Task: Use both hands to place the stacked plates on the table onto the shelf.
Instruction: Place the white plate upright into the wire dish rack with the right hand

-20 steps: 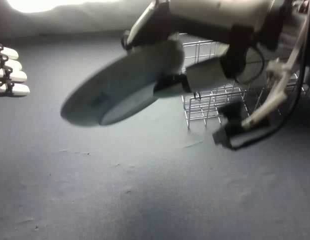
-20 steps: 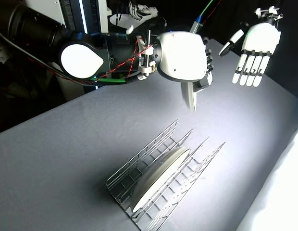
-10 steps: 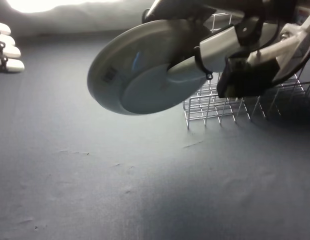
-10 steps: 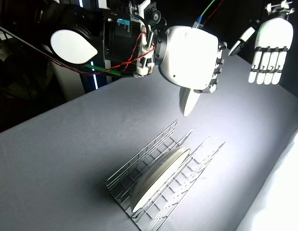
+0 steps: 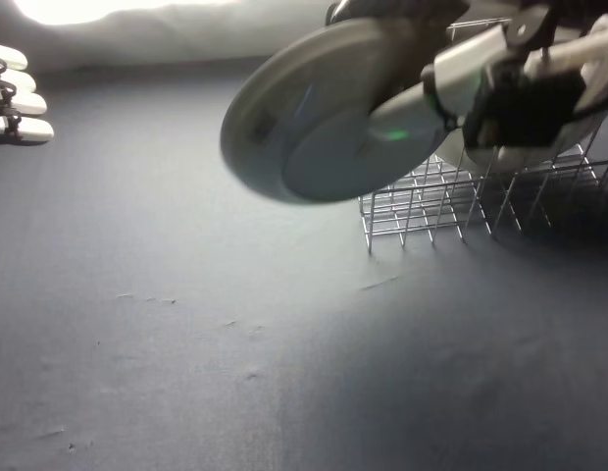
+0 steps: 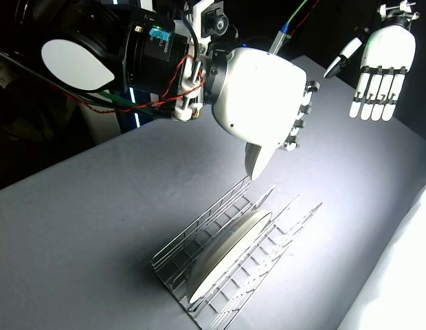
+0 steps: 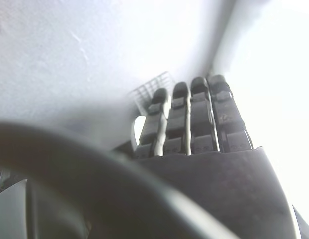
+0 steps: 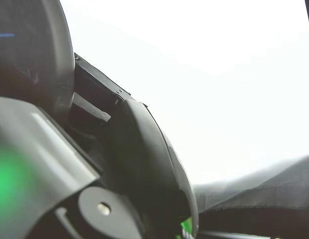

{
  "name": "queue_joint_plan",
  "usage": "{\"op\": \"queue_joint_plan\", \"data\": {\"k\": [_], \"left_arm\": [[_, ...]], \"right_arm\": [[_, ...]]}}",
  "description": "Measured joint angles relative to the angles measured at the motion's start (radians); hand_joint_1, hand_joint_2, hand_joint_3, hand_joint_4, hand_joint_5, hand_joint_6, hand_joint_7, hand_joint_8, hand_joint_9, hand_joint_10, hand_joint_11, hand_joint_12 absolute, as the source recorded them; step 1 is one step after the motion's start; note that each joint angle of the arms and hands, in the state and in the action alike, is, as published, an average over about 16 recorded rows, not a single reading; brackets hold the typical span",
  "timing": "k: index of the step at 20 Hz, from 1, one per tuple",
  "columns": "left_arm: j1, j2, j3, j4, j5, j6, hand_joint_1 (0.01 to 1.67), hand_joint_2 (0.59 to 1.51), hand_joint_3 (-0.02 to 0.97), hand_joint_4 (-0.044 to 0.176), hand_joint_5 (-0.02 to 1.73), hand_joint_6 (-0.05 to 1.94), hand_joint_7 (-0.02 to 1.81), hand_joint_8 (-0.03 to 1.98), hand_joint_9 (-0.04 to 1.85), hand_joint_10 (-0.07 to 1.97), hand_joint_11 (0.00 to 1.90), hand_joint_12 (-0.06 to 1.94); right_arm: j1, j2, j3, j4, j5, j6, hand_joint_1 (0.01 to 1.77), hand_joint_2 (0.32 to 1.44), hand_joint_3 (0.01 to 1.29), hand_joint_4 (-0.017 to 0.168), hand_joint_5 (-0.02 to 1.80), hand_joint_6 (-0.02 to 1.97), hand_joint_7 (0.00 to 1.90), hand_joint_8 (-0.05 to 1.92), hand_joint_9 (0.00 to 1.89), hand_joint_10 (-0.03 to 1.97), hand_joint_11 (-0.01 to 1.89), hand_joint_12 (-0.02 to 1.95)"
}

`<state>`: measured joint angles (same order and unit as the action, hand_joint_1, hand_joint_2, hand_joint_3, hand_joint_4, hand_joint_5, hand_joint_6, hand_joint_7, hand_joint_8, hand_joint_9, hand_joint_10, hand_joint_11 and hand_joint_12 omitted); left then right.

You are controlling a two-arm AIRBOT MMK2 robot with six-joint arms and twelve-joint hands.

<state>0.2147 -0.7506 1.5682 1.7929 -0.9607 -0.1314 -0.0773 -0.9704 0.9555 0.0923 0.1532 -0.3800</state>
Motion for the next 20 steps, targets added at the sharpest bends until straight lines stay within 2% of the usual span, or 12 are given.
{"op": "queue_joint_plan", "data": {"k": [10, 14, 20], "left_arm": [[-0.002, -0.006, 0.000, 0.005, -0.004, -0.004, 0.01, 1.025, 0.013, 0.004, 0.02, 0.00, 0.02, 0.01, 0.02, 0.01, 0.01, 0.00], [-0.003, -0.006, -0.004, 0.006, -0.007, -0.006, 0.01, 1.026, 0.013, 0.004, 0.02, 0.00, 0.02, 0.01, 0.02, 0.01, 0.01, 0.00], [-0.003, -0.005, -0.009, 0.008, -0.014, -0.008, 0.01, 1.026, 0.013, 0.004, 0.02, 0.00, 0.02, 0.01, 0.02, 0.01, 0.01, 0.00]], "right_arm": [[-0.010, 0.076, 0.027, -0.027, -0.030, 0.000, 1.37, 0.96, 0.01, -0.007, 0.99, 0.87, 1.16, 0.56, 1.04, 0.93, 0.88, 0.88], [-0.041, 0.101, 0.031, -0.053, -0.021, 0.000, 1.37, 0.96, 0.01, -0.007, 0.99, 0.87, 1.16, 0.55, 1.04, 0.93, 0.88, 0.88], [-0.114, 0.118, 0.044, -0.094, 0.018, -0.001, 1.37, 0.96, 0.01, -0.007, 0.99, 0.87, 1.16, 0.55, 1.04, 0.93, 0.88, 0.87]]}}
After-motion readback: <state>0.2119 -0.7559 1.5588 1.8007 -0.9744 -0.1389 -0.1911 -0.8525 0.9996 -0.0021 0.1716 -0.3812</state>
